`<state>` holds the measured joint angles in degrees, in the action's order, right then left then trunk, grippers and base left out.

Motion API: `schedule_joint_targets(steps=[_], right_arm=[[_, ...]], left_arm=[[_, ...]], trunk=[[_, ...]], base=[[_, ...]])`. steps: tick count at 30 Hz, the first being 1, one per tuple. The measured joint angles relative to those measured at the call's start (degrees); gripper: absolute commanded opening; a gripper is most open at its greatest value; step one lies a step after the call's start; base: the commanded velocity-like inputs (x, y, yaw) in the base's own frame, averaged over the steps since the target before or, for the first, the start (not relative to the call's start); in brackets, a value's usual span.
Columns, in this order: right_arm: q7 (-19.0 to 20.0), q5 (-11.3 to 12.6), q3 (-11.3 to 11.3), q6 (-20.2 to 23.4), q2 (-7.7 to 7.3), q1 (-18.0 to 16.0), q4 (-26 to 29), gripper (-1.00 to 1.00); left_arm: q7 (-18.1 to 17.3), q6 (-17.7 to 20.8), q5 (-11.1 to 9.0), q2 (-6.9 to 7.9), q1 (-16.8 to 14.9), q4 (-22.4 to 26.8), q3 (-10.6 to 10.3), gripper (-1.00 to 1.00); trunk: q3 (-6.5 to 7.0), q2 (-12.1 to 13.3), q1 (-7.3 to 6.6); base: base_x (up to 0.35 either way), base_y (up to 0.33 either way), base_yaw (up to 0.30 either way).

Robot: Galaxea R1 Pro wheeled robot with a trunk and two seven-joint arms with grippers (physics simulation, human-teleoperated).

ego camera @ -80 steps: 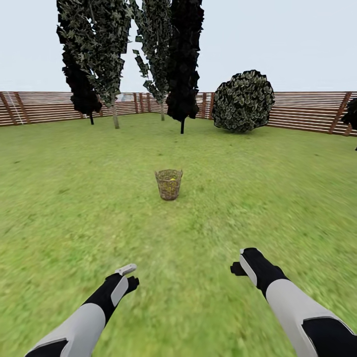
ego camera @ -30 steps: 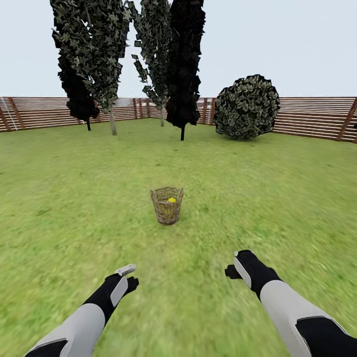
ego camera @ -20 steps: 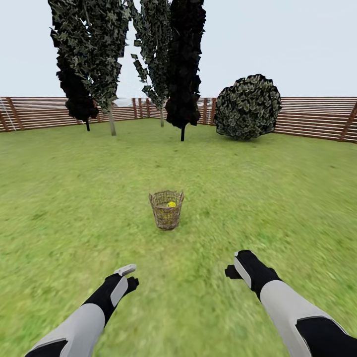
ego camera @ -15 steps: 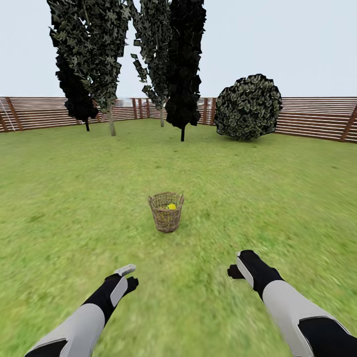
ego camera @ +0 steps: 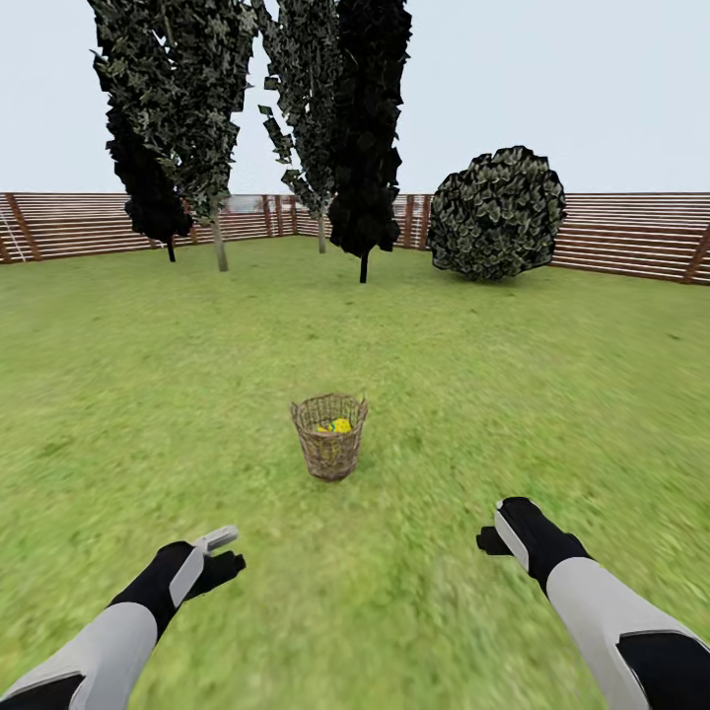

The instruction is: Take the three Easter eggs out of the wicker basket on the lawn in the garden, then place them on the lawn next to a single tree (choose any tree) so that all three eggs are next to the same tree and none are left in the basket.

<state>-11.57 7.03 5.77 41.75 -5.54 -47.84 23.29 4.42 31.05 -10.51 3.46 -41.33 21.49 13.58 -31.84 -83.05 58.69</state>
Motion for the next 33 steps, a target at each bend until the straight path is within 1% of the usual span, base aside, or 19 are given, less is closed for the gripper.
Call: schedule_joint_targets(steps=[6, 12, 15, 17, 19, 20, 21, 23, 24, 25, 26, 27, 29, 33], right_arm=[[0.0, -0.1, 0.1, 0.0, 0.14, 0.0, 0.0, 1.00], [0.0, -0.1, 0.1, 0.0, 0.15, 0.0, 0.1, 1.00], [0.0, -0.1, 0.2, 0.0, 0.22, 0.0, 0.1, 1.00], [-0.1, -0.4, 0.3, -0.1, 0.37, 0.0, 0.1, 1.00], [0.0, -0.1, 0.2, 0.0, 0.15, 0.0, 0.1, 1.00], [0.0, -0.1, 0.1, 0.0, 0.09, 0.0, 0.1, 1.00], [0.0, -0.1, 0.1, 0.0, 0.08, 0.0, 0.0, 1.00], [0.1, -0.1, 0.2, 0.0, 0.15, 0.0, 0.0, 1.00], [0.1, -0.1, 0.2, 0.0, 0.21, 0.0, 0.0, 1.00], [0.1, -0.2, 0.3, -0.1, 0.25, 0.0, 0.0, 1.00], [0.1, -0.3, 0.3, -0.1, 0.29, 0.0, 0.0, 1.00], [0.1, -0.3, 0.3, -0.1, 0.30, 0.0, 0.0, 1.00], [0.1, -0.2, 0.3, -0.1, 0.32, 0.0, 0.0, 1.00], [0.1, -0.1, 0.2, -0.1, 0.32, 0.0, 0.0, 1.00]], left_arm=[[0.3, 0.4, 0.1, -0.21, 0.0, 0.0, -0.2, 1.00], [0.4, 0.5, 0.1, -1.12, 0.0, 0.0, -0.2, 1.00], [0.5, 0.4, 0.1, -1.18, 0.0, 0.2, -0.2, 1.00], [0.5, -0.4, 0.1, -0.95, 0.0, 0.2, -0.2, 1.00], [0.2, -0.5, 0.5, 0.27, 0.0, 0.0, -0.2, 1.00], [0.1, -0.4, 0.9, 1.62, 0.0, -0.2, -0.2, 1.00], [-0.1, -0.3, 1.4, 3.58, 0.0, -0.4, -0.2, 1.00], [-1.1, -0.1, 1.8, 8.57, 0.0, -0.6, -0.1, 1.00], [-2.2, -0.1, 1.9, 10.79, 0.0, -0.6, -0.1, 1.00], [-3.9, -0.1, 1.8, 12.44, 0.0, -0.6, -0.2, 1.00], [-7.5, 0.0, 1.7, 14.28, 0.0, -0.8, -0.3, 1.00], [-8.9, 0.1, 1.7, 14.74, 0.0, -0.8, -0.3, 1.00], [-10.2, 0.1, 1.8, 15.03, 0.0, -0.9, -0.4, 1.00], [-11.1, 0.1, 1.9, 15.15, 0.0, -0.9, -0.4, 1.00]], trunk=[[0.00, 0.0, 0.00], [0.00, 0.0, 0.00], [0.00, 0.0, 0.02], [0.00, 0.0, 0.03], [0.00, 0.0, 0.04], [0.00, 0.0, 0.04], [0.00, 0.0, 0.04], [0.00, 0.0, 0.03], [0.00, 0.0, 0.03], [0.00, 0.0, 0.03], [0.00, 0.0, 0.03], [0.00, 0.0, 0.04], [0.00, 0.0, 0.04], [0.00, 0.0, 0.04]], base=[[0.341, 0.000, 0.000], [0.330, 0.000, 0.000], [0.114, 0.000, 0.000], [0.012, 0.000, 0.000], [0.003, 0.000, 0.000], [0.001, 0.000, 0.000], [0.000, 0.000, 0.000], [0.000, 0.000, 0.000], [0.000, 0.000, 0.000], [0.000, 0.000, 0.000], [0.000, 0.000, 0.000], [0.000, 0.000, 0.000], [0.000, 0.000, 0.000], [0.000, 0.000, 0.000]])
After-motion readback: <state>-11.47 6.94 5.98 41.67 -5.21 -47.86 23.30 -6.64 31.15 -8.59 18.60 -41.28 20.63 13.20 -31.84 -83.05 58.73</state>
